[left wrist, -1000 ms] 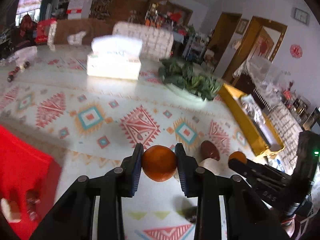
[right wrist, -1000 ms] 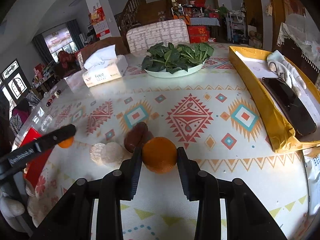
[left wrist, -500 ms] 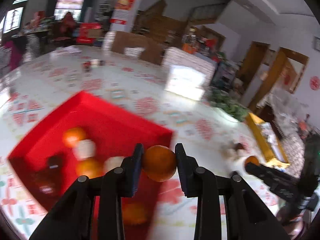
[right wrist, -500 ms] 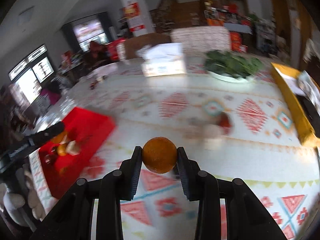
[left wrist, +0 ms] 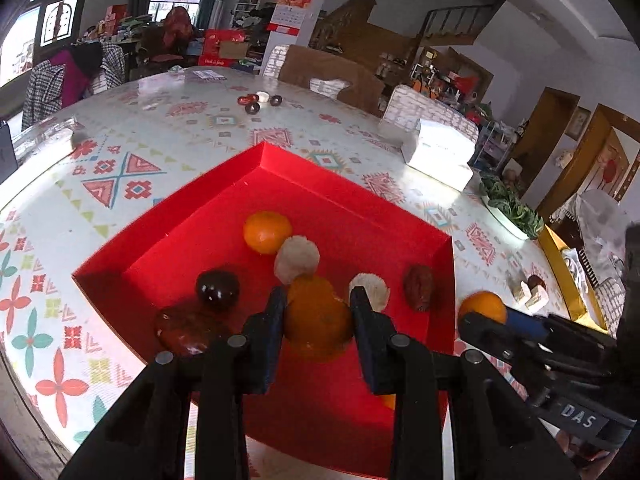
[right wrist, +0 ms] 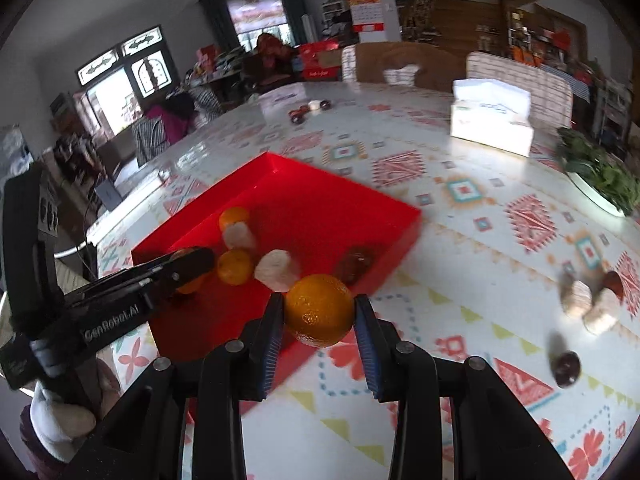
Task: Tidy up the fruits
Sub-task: 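Release both mandarins into the red tray from both tools, then move both open tools back to the fruit row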
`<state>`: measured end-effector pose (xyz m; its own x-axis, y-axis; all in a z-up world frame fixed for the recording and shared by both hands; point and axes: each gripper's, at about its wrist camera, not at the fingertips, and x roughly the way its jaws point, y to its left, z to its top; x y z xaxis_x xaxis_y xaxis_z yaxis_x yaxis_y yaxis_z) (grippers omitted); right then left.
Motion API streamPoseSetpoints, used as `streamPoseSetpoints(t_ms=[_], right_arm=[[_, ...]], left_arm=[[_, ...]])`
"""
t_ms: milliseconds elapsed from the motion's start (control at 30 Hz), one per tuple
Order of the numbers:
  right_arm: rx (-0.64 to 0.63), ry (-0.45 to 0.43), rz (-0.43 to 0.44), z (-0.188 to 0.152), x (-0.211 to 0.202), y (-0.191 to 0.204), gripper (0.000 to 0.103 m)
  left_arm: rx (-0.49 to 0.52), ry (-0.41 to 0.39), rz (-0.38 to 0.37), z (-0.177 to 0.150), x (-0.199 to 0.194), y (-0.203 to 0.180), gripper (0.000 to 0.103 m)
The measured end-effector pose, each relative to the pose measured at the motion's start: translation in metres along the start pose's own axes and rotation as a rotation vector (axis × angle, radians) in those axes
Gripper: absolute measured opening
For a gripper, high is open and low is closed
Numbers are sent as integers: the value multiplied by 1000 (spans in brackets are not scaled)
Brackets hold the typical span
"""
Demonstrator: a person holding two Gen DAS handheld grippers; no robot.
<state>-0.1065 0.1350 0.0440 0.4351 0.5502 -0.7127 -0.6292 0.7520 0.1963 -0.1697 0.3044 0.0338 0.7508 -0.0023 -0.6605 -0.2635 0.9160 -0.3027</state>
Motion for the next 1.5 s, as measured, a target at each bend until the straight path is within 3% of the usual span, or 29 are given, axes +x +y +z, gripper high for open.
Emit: streamPoseSetpoints(t_ms=[333,500,667,800,900,1067,1200,1500], right_arm=[[-17,49,-22,36,40,11,38],[-19,82,-25,49,70,11,38],[-10,107,-21,53,87,11,39],[19,109,-6,54,89,7,41],[30,87,-1,56,81,4,51],[53,36,-2,59,53,-2,51],[81,-22,-8,55,17,-14,58],[149,-104,-100,16,-62,-66,66]], left_arm=[[-15,49,-45,-7,15,4,32],[-39,33,-50,0,10,12,34],[-44,-14,-45,7,-4,15,53],[-58,-46,-41,13,-15,19,61],[-67,-55,-37,16,-20,20,61],[-73,-73,-37,18,-35,17,61],[-58,-109,-47,17,-54,6,65],[13,-141,-81,7,-81,-36,68]])
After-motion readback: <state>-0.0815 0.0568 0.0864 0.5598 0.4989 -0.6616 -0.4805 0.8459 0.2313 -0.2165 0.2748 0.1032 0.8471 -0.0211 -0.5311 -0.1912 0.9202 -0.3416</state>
